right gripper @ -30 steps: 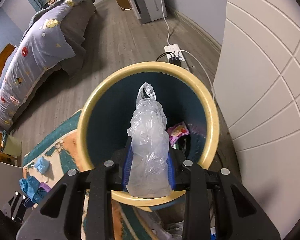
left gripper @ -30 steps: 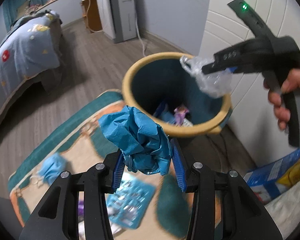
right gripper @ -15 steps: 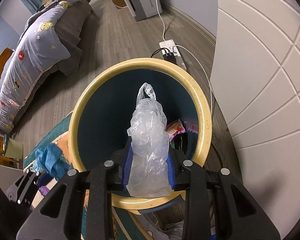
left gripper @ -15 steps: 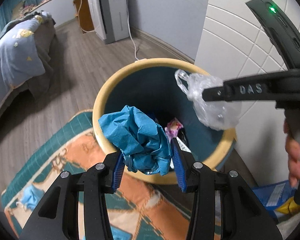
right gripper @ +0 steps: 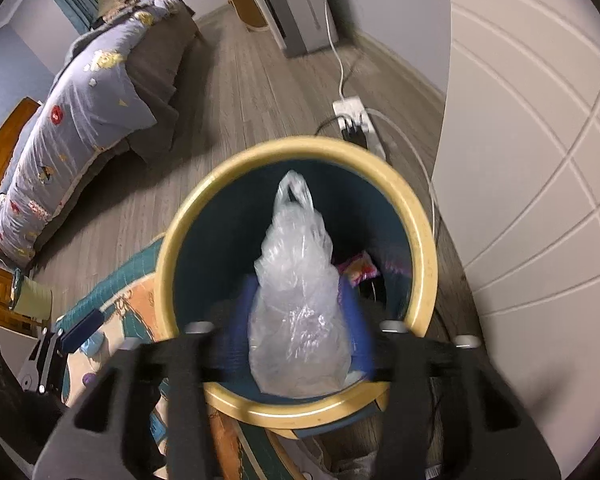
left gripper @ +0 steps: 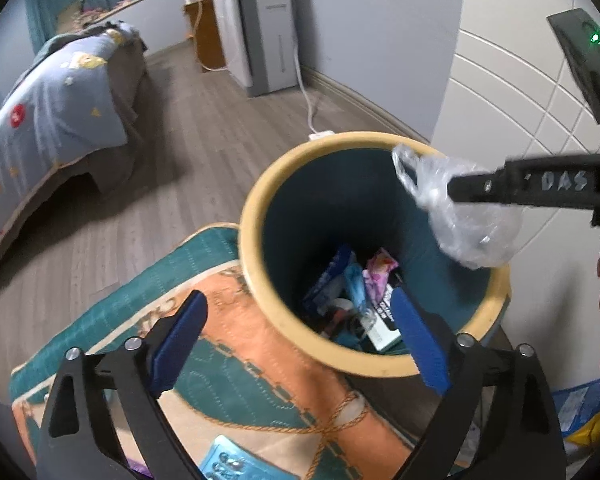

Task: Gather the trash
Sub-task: 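Carry both items over the bin and open both tools to drop them, then withdraw both tools from the bin back over the cushion, then grasp the purple spray bottle with the right tool and lift it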

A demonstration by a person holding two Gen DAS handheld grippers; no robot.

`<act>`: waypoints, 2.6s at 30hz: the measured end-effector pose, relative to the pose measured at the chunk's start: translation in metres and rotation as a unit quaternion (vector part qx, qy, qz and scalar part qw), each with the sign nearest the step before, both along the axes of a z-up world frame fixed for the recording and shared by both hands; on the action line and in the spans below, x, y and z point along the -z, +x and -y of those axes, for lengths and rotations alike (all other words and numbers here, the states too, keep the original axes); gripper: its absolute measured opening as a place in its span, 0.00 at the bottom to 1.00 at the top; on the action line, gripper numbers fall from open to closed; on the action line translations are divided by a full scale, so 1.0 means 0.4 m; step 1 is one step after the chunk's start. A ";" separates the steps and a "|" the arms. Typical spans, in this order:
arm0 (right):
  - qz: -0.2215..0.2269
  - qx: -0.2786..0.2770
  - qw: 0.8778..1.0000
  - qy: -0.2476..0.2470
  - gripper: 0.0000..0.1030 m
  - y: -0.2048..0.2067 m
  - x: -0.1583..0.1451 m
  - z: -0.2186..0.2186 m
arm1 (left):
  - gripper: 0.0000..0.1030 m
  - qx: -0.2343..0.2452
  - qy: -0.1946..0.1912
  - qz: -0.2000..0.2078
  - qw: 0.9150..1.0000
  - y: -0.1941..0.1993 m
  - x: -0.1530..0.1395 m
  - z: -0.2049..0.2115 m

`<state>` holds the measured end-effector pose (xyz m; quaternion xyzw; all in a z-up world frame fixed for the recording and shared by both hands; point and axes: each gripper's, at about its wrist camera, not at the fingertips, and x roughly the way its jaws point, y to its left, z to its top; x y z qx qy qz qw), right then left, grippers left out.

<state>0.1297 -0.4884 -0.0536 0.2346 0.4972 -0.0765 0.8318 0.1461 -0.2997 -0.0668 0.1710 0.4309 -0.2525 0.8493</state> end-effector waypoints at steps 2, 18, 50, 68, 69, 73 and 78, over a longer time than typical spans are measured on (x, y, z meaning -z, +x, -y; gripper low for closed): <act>0.013 0.002 1.000 -0.009 0.74 -0.003 -0.017 -0.002 | 0.91 -0.009 -0.007 -0.001 1.000 -0.009 -0.008 -0.021; 0.034 -0.039 0.997 -0.064 0.94 -0.013 -0.107 -0.109 | 0.94 -0.074 -0.015 0.032 0.997 -0.074 -0.172 -0.280; 0.018 -0.243 0.963 -0.117 0.94 0.025 -0.105 -0.597 | 0.94 -0.236 0.007 0.020 0.971 -0.126 -0.191 -0.774; -0.023 -0.373 0.917 -0.140 0.94 0.028 0.057 -0.840 | 0.94 -0.249 0.006 -0.006 0.968 -0.084 -0.152 -0.890; -0.024 -0.380 0.914 -0.140 0.94 0.028 0.062 -0.853 | 0.94 -0.250 0.005 -0.010 0.968 -0.081 -0.149 -0.896; -0.025 -0.421 0.894 -0.149 0.92 0.019 0.087 -0.920 | 0.94 -0.255 -0.009 -0.024 0.967 -0.073 -0.137 -0.917; -0.038 -0.457 0.873 -0.168 0.81 0.010 0.131 -0.976 | 0.94 -0.263 -0.027 -0.039 0.964 -0.069 -0.131 -0.939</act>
